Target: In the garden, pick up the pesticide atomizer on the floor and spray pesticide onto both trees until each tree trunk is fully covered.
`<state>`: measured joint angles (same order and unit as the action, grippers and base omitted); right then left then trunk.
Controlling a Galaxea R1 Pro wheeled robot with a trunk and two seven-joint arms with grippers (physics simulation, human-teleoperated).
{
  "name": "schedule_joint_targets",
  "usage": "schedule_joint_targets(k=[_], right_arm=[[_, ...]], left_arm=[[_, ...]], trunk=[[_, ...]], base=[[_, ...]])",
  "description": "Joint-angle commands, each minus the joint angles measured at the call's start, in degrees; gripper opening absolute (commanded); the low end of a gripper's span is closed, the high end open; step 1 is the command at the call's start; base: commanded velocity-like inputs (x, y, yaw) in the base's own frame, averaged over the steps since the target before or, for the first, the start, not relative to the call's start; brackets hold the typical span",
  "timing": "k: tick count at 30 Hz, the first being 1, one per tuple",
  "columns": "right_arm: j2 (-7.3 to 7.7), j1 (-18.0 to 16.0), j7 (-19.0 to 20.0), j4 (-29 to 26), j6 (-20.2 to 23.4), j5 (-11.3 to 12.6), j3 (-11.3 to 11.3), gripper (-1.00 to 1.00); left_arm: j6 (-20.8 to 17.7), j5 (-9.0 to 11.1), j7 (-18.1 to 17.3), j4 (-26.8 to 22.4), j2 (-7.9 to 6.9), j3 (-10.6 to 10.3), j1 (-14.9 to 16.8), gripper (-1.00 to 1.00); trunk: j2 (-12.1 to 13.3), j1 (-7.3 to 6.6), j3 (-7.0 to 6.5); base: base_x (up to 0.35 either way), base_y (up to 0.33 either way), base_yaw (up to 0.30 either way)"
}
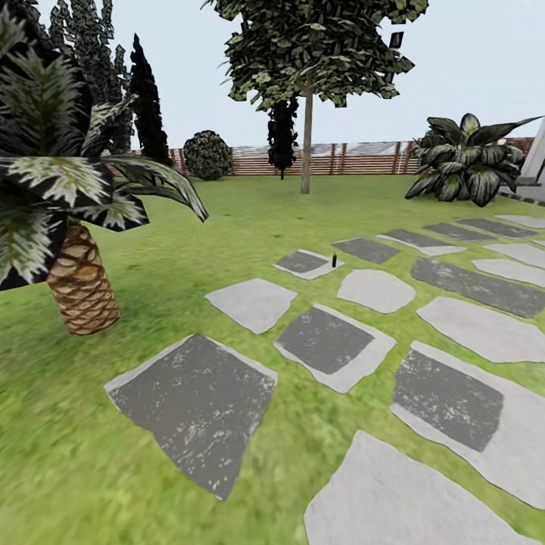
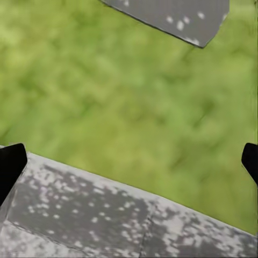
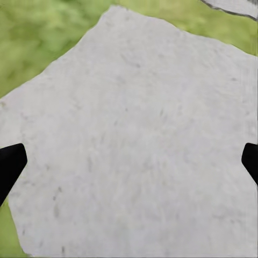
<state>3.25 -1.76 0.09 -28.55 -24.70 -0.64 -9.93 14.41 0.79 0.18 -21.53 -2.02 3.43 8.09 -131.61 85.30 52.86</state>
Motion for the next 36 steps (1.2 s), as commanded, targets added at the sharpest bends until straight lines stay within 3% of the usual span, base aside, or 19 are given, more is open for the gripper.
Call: schedule_joint_targets(k=[1,13,18,22,36], right_arm=[[0.0,0.0,0.02,-0.01,0.0,0.01,0.0,1.0],[0.0,0.0,0.16,-0.24,0.0,0.02,0.0,1.0],[0.0,0.0,0.17,-0.21,0.0,0.02,0.0,1.0],[0.0,0.0,0.17,-0.19,-0.04,0.02,0.0,1.0],[0.0,0.0,0.17,-0.19,-0.07,0.02,0.0,1.0]], left_arm=[[0.0,0.0,0.0,0.0,0.0,0.0,0.0,1.0],[-0.09,0.03,0.08,0.0,-0.08,0.07,0.0,1.0],[-0.01,0.02,0.0,0.0,-0.01,2.87,0.0,1.0],[0.0,-0.06,-0.07,0.0,0.05,3.73,0.0,1.0],[0.0,-0.18,-0.09,0.0,0.1,3.92,0.0,1.0]], trunk=[[0.0,0.0,0.0],[0.0,0.0,0.0],[0.0,0.0,0.0],[0.0,0.0,0.0],[0.0,0.0,0.0]], base=[[0.339,0.0,0.0],[0.339,0.0,0.0],[0.339,0.0,0.0],[0.339,0.0,0.0],[0.339,0.0,0.0]])
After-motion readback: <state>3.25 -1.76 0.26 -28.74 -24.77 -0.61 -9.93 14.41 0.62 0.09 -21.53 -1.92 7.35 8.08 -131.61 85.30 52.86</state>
